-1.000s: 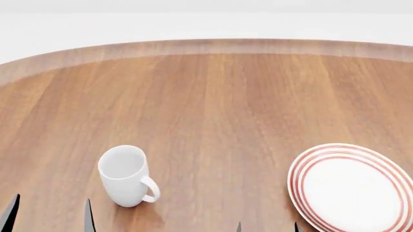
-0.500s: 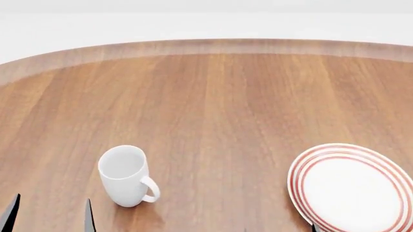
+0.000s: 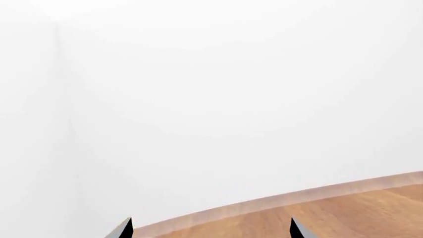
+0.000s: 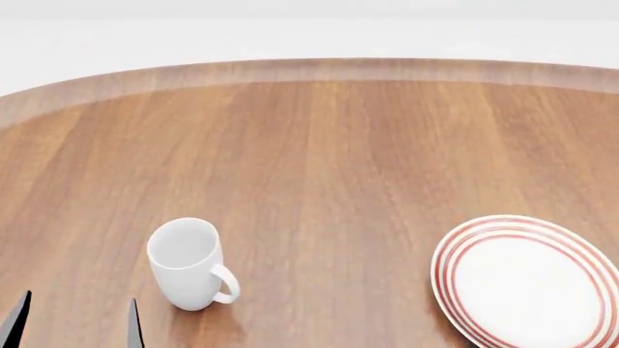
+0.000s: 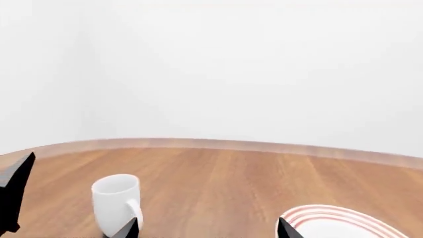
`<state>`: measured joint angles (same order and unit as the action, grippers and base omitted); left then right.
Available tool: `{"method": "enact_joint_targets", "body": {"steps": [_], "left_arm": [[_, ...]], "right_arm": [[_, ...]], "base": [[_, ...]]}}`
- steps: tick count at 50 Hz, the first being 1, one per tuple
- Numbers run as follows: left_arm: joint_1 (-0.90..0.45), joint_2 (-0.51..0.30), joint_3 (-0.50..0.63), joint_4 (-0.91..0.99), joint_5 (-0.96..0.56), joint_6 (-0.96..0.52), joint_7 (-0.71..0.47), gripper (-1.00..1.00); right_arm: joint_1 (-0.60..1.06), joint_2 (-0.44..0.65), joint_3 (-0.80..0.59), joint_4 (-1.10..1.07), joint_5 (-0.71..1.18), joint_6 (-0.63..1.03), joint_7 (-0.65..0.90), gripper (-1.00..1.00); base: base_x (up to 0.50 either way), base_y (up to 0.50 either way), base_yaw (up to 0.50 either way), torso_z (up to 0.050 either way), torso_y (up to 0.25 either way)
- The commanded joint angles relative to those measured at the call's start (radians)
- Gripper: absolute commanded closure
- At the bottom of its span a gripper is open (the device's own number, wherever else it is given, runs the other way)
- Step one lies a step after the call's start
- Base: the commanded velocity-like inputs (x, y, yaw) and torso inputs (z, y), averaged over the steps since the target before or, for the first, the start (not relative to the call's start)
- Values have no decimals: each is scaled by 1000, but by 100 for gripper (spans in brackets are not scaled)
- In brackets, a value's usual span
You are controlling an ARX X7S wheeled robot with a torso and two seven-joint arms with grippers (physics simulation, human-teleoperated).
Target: Pick up the red mug and put it on the plate
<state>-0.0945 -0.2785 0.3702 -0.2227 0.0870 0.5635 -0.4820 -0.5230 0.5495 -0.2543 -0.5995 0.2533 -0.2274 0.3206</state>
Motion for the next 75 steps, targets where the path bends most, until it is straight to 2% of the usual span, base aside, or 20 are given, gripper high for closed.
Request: {"method": "enact_joint_targets", "body": {"steps": [1,12,22,39,44,56,75], "left_arm": [[-1,-3,4,0,0,-1,-3,-100],[-2,-5,7,1,-2,-3,-6,-100],[-3,-7,11,0,-3,-1,-8,-100],[-4,-10,16,0,-5,0,-13,-100],[-5,-11,17,0,-5,-1,-15,-100],[-6,-13,21,-2,-3,4,-20,-100],[-8,-16,25,-3,-1,6,-27,-100]], "right_arm": [[-68,-1,3,63,14,-138,-26,-100],[-45,-41,-25,189,34,-202,-56,-100],[-59,-48,-40,168,-24,-128,-15,-100],[-78,-41,-45,150,-35,-133,-3,-100],[-45,-51,-57,237,-5,-175,-38,-100],[-53,-21,-35,193,24,-138,-19,-100],[-38,-28,-64,244,28,-151,-42,-100]], "base": [[0,0,0,0,0],[0,0,0,0,0],[0,0,0,0,0],[0,0,0,0,0],[0,0,0,0,0],[0,0,0,0,0],[0,0,0,0,0]]}}
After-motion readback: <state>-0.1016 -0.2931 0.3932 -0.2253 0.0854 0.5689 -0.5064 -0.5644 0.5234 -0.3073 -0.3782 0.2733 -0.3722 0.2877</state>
